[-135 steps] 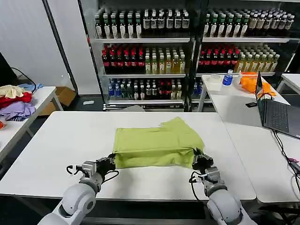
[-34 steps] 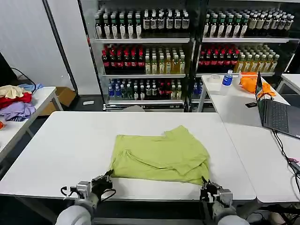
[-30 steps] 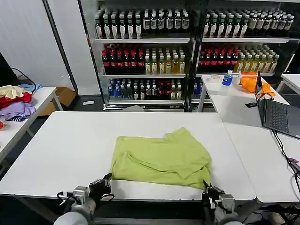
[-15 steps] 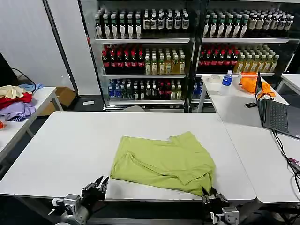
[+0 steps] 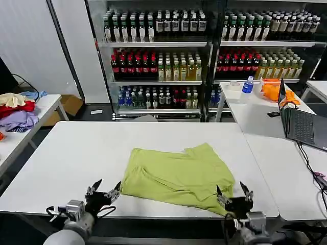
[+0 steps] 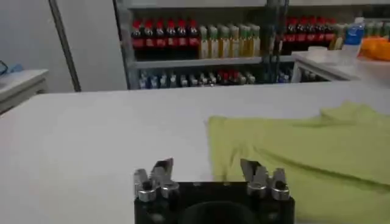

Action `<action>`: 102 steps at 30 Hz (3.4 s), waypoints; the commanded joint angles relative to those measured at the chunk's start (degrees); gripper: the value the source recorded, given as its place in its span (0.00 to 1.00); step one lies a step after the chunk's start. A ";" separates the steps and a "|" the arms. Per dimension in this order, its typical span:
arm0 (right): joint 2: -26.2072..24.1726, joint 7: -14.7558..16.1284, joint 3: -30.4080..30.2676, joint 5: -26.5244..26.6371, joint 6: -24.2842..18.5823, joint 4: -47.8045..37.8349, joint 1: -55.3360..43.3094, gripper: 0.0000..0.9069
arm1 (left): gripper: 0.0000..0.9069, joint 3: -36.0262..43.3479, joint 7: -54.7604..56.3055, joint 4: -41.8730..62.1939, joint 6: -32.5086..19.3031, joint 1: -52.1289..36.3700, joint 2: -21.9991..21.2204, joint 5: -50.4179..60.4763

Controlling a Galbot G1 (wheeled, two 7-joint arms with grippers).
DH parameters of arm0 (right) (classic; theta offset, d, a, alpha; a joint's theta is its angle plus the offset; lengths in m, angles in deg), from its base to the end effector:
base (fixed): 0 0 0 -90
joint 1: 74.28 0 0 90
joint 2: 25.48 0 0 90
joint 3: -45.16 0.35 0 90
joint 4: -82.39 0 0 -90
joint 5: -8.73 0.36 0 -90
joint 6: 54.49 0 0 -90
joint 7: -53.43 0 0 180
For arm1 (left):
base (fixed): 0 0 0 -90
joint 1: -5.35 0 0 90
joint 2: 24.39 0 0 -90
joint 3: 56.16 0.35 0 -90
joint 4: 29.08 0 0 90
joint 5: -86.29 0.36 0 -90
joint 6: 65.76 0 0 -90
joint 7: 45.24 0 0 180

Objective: Fold and organize the clothes.

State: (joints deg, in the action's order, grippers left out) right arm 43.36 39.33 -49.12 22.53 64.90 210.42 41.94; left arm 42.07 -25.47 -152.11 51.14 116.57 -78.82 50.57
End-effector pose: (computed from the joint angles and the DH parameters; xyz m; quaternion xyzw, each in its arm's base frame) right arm 0.1975 -0.0265 -0.2391 0.0095 -0.9832 0.0732 0.1671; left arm 0.2241 0.0543 -0.2481 -0.0554 -0.9747 -0.0266 0.2147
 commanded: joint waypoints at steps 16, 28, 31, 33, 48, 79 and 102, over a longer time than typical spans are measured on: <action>2.81 -5.04 -14.02 13.57 3.76 -44.23 -45.67 1.00 | 1.00 22.05 -1.07 31.51 2.79 -40.13 -5.95 -3.60; 6.06 -5.29 -14.79 13.87 3.76 -56.28 -51.73 1.00 | 1.00 29.29 -2.97 44.69 2.57 -50.62 -13.00 -3.30; 6.57 -5.08 -14.90 13.89 3.78 -58.31 -52.37 1.00 | 1.00 30.03 -3.32 47.66 2.48 -51.88 -13.96 -3.26; 6.86 -4.96 -14.96 13.91 3.75 -59.34 -52.82 1.00 | 1.00 30.51 -3.46 49.60 2.48 -52.59 -14.44 -2.91; 8.34 -4.12 -15.33 14.09 3.73 -62.07 -53.46 0.99 | 0.83 30.08 -1.98 50.27 6.09 -50.78 -13.00 -3.77; 8.34 -2.77 -15.59 13.36 -2.19 -56.03 -54.59 0.00 | 0.02 26.16 -3.45 44.39 5.08 -46.12 -7.69 -6.20; -0.89 -1.96 -14.38 12.19 -2.32 -28.83 -40.16 0.00 | 0.02 19.83 -2.91 27.31 1.78 -39.91 -0.77 -7.01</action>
State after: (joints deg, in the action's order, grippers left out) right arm 46.28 37.28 -65.23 35.08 62.85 168.36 -5.88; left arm 63.75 -28.43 -118.02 54.27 74.65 -81.35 43.48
